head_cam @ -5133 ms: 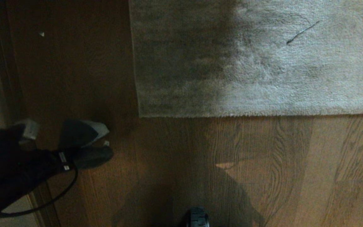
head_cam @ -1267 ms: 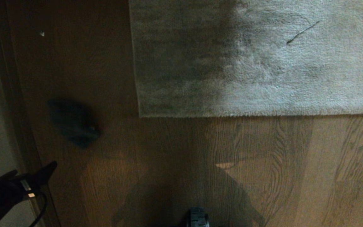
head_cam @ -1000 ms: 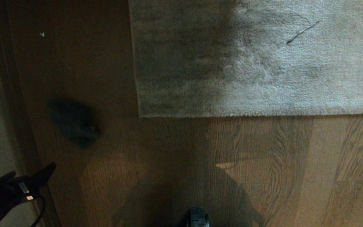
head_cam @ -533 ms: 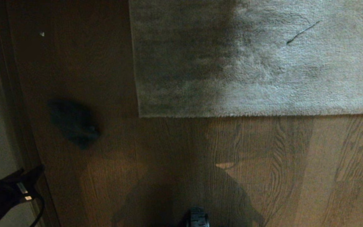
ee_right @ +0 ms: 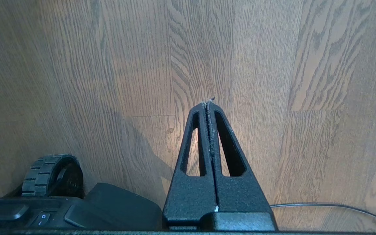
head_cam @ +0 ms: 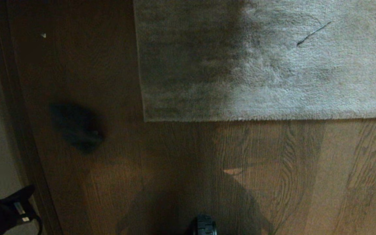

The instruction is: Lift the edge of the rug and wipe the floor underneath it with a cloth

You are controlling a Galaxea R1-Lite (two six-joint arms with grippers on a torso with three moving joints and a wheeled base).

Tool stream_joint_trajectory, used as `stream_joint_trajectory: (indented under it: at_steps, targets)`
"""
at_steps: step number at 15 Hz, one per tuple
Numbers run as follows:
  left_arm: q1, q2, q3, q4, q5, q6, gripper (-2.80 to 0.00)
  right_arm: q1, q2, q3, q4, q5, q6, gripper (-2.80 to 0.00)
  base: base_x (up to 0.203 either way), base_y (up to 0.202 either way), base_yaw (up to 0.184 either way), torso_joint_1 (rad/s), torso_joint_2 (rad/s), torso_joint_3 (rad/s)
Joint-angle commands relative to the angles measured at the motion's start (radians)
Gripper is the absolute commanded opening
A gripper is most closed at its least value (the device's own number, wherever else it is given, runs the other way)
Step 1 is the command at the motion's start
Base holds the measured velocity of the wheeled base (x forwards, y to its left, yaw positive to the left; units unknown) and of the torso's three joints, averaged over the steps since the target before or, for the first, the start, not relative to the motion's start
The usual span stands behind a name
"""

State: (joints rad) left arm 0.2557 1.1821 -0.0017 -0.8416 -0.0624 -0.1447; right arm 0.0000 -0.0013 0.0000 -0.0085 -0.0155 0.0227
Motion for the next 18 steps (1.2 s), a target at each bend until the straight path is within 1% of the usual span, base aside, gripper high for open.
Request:
stream_joint_trajectory:
  at_steps: [1, 3, 6, 10, 14, 15, 16, 18]
  targets:
    - [-0.001, -0.072, 0.000, 0.042, -0.013, -0.001, -2.80, 0.000, 0.001, 0.000, -0.001, 0.000, 0.000, -2.80, 0.000, 0.000, 0.000, 0.000, 0.00, 0.000]
    - [-0.001, -0.132, 0.000, 0.113, -0.050, -0.001, -2.80, 0.000, 0.001, 0.000, -0.001, 0.000, 0.000, -2.80, 0.000, 0.000, 0.000, 0.000, 0.00, 0.000]
    - [-0.001, -0.220, 0.000, 0.232, -0.085, -0.001, -2.80, 0.000, 0.001, 0.000, -0.001, 0.000, 0.000, -2.80, 0.000, 0.000, 0.000, 0.000, 0.00, 0.000]
    - [-0.001, -0.387, 0.000, 0.414, -0.170, -0.001, -2.80, 0.000, 0.001, 0.000, -0.001, 0.000, 0.000, -2.80, 0.000, 0.000, 0.000, 0.000, 0.00, 0.000]
    - [-0.006, -0.580, 0.001, 0.600, -0.197, -0.003, -2.80, 0.000, 0.001, 0.000, -0.001, 0.000, 0.000, -2.80, 0.000, 0.000, 0.000, 0.000, 0.00, 0.000]
    - [-0.019, -0.638, -0.004, 0.653, -0.208, -0.005, -2.80, 0.000, 0.001, 0.000, -0.001, -0.001, 0.000, -2.80, 0.000, 0.000, 0.000, 0.000, 0.00, 0.000]
    - [-0.047, -0.688, -0.016, 0.718, -0.214, -0.006, -2.80, 0.000, 0.001, 0.000, -0.001, 0.000, 0.000, -2.80, 0.000, 0.000, 0.000, 0.000, 0.00, 0.000]
    - [-0.097, -0.746, -0.033, 0.783, -0.215, -0.007, -2.80, 0.000, 0.001, 0.000, -0.001, -0.001, 0.000, -2.80, 0.000, 0.000, 0.000, 0.000, 0.00, 0.000]
